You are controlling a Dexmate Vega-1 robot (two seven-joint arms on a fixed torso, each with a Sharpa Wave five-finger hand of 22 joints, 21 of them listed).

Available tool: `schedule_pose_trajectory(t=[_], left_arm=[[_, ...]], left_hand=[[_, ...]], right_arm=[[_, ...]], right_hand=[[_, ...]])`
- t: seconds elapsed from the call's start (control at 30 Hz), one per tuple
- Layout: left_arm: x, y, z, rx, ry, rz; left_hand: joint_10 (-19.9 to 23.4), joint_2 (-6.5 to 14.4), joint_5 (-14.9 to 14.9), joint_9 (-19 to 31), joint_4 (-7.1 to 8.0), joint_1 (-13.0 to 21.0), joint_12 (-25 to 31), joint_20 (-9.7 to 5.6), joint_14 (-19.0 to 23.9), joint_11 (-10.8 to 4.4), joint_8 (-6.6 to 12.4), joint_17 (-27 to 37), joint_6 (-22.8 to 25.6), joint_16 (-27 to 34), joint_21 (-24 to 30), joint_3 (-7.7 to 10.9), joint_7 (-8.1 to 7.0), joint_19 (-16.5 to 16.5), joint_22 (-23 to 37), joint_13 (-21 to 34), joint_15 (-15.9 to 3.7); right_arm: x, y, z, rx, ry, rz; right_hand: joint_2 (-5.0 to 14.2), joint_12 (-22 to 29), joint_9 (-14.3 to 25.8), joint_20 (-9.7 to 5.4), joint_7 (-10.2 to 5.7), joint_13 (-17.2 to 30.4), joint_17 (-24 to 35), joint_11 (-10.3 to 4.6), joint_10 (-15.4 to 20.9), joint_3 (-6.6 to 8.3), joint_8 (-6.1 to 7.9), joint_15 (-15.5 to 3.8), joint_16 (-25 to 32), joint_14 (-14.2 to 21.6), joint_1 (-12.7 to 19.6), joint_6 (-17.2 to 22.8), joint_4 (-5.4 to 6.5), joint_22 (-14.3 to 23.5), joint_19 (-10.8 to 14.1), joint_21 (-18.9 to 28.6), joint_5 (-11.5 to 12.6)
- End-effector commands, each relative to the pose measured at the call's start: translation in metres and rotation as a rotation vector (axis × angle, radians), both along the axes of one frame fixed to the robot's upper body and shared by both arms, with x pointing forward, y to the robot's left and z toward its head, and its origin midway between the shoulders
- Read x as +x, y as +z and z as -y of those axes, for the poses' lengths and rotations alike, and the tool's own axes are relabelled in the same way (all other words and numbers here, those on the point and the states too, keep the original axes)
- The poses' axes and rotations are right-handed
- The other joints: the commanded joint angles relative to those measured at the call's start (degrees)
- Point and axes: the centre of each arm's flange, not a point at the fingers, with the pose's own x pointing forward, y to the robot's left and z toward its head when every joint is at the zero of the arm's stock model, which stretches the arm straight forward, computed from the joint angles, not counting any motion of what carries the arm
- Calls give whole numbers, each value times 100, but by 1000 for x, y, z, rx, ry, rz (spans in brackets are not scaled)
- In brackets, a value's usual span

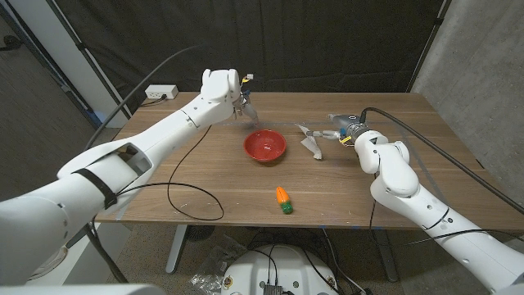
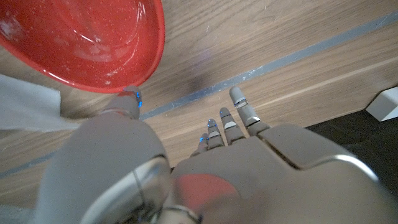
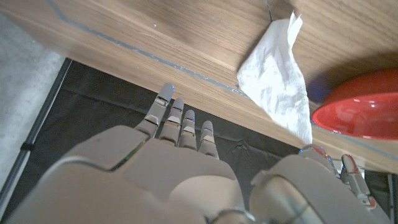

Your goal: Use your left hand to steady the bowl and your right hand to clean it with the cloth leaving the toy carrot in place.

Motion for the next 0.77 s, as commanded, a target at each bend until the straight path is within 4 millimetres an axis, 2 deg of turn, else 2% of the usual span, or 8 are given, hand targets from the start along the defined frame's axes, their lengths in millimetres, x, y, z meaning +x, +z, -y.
schedule_pose_trajectory(t=[0.03, 0.13, 0.23, 0.33, 0.37, 0.43, 0.5, 0.77], left_arm=[[-30, 6, -39, -245, -111, 228], [-34, 5, -50, -314, -187, 272], [-36, 0, -66, -450, -292, 315], [-39, -5, -74, -487, -322, 362], [-40, -6, -76, -495, -333, 374], [-42, -8, -79, -501, -345, 394], [-44, -9, -82, -523, -364, 410], [-44, -18, -86, -565, -368, 409]], left_hand=[[123, -33, 40, 20, -13, 91, 77, -2, 49, 0, 54, -14, 87, 52, -21, -40, 10, 9, 31, 5, -27], [112, -42, 41, 19, -23, 105, 80, 11, -8, 7, 60, -26, 116, 31, -33, -54, -14, 29, 31, 1, -41], [-45, 41, 49, 15, -21, 149, 42, -19, -252, -5, 26, -47, 53, -35, -122, -55, -89, -73, 32, -8, -17], [-215, 74, 40, 12, -6, 146, -5, -81, -478, -31, 3, -68, -21, -72, -231, -86, -168, -242, 31, -15, -12], [-283, 74, 34, 10, -2, 140, -24, -94, -568, -16, 6, -80, -24, -81, -270, -107, -207, -293, 31, -19, -1], [-355, 76, 30, 8, 0, 141, -42, -106, -675, -27, 8, -92, -30, -93, -312, -124, -235, -349, 31, -23, -3], [-376, 84, 29, 7, -1, 148, -41, -110, -719, -29, 17, -101, -15, -89, -348, -132, -264, -408, 32, -26, -10], [-503, 140, 29, 5, 5, 167, -65, -157, -844, -21, 4, -119, -68, -80, -412, -139, -250, -481, 35, -30, -25]], right_arm=[[2, -7, 11, 473, 288, 29], [4, -13, 16, 606, 358, 70], [7, -23, 25, 797, 432, 117], [5, -27, 32, 896, 469, 159], [4, -28, 34, 926, 478, 171], [1, -31, 39, 1008, 510, 200], [-3, -34, 43, 1076, 520, 241], [-16, -37, 51, 1145, 531, 322]], right_hand=[[29, 79, 8, 37, -18, -33, -76, -52, 160, -47, 71, -26, 28, 15, 186, 240, -59, 15, -70, -134, 76], [88, 98, 6, 94, -18, -55, -126, -64, 211, -53, 68, -31, -5, -115, 255, 296, -88, 12, -290, -273, 106], [186, 97, 4, 102, -29, -76, -177, -66, 216, -57, 53, -22, -9, -228, 283, 344, -84, 5, -589, -463, 131], [251, 86, 4, 116, -39, -87, -203, -46, 189, -60, 56, 9, -15, -322, 274, 403, -65, 4, -752, -574, 138], [282, 103, 4, 120, -36, -90, -212, -40, 231, -55, 65, -1, 7, -290, 276, 445, -59, 3, -743, -589, 140], [360, 180, 2, 129, 26, -106, -270, -57, 447, -69, 82, -110, 158, 79, 286, 610, -49, 5, -388, -572, 137], [382, 251, 2, 117, 67, -113, -304, -57, 655, -82, 108, -130, 204, 252, 311, 757, -59, 10, -133, -545, 132], [419, 245, 2, 96, 73, -119, -327, -55, 673, -81, 129, -170, 244, 411, 346, 889, -70, 15, -26, -560, 129]])
